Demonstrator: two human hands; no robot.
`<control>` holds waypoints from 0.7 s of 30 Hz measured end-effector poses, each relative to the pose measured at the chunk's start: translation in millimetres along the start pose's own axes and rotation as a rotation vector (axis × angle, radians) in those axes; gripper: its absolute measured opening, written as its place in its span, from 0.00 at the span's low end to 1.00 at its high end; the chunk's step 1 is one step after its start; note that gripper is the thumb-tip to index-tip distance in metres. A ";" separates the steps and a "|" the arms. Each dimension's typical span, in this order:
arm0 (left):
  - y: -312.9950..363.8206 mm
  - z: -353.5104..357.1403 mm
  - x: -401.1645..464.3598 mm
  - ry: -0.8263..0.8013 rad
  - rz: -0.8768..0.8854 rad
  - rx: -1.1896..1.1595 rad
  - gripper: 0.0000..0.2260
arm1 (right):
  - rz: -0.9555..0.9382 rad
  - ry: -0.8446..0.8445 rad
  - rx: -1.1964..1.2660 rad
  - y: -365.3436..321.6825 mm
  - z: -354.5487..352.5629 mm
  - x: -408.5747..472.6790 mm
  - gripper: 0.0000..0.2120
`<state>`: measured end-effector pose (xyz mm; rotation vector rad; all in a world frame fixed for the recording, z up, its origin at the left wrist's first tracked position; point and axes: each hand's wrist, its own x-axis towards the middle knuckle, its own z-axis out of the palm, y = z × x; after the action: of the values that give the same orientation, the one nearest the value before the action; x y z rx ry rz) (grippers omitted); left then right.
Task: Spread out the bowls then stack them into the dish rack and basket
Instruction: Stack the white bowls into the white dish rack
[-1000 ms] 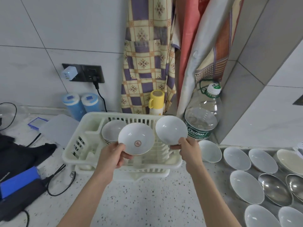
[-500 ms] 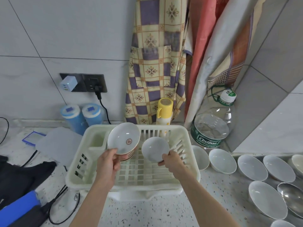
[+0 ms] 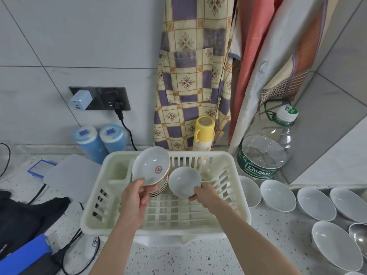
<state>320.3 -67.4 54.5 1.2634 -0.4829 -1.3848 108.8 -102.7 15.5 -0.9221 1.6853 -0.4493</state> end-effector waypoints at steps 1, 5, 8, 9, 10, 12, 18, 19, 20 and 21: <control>-0.2 0.4 0.7 0.000 -0.003 -0.002 0.15 | 0.003 -0.002 0.003 -0.4 0.1 -0.5 0.21; -0.8 1.2 1.4 0.005 -0.006 -0.001 0.15 | 0.011 -0.012 0.020 -1.9 0.6 -1.5 0.20; -2.1 1.8 1.5 0.007 -0.010 0.010 0.15 | 0.007 -0.012 0.035 -2.2 1.2 -2.8 0.21; -2.7 1.6 1.7 0.010 -0.011 0.016 0.15 | 0.005 -0.015 0.041 -1.7 1.2 -2.8 0.21; -3.3 1.3 1.8 0.013 -0.012 0.023 0.15 | 0.006 -0.019 0.047 -1.2 1.1 -2.7 0.21; -4.6 0.8 1.8 0.012 -0.010 0.041 0.15 | 0.014 -0.023 0.058 -0.8 0.8 -3.0 0.20; -6.5 0.2 2.2 0.010 -0.012 0.105 0.12 | -0.033 0.088 -0.112 -0.7 -5.9 -7.6 0.19; -7.0 0.0 2.5 0.009 -0.008 0.109 0.11 | -0.070 0.162 -0.176 -0.3 -8.5 -9.0 0.20; -7.3 0.1 2.7 0.007 -0.002 0.116 0.11 | -0.112 0.244 -0.208 -0.3 -11.8 -10.9 0.20; -7.7 0.4 2.9 0.004 0.005 0.128 0.11 | -0.159 0.304 -0.195 -1.5 -14.9 -13.3 0.19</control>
<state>317.1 -68.0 46.9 1.3674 -0.5793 -1.3643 96.6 -95.9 29.8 -1.1825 1.9641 -0.5610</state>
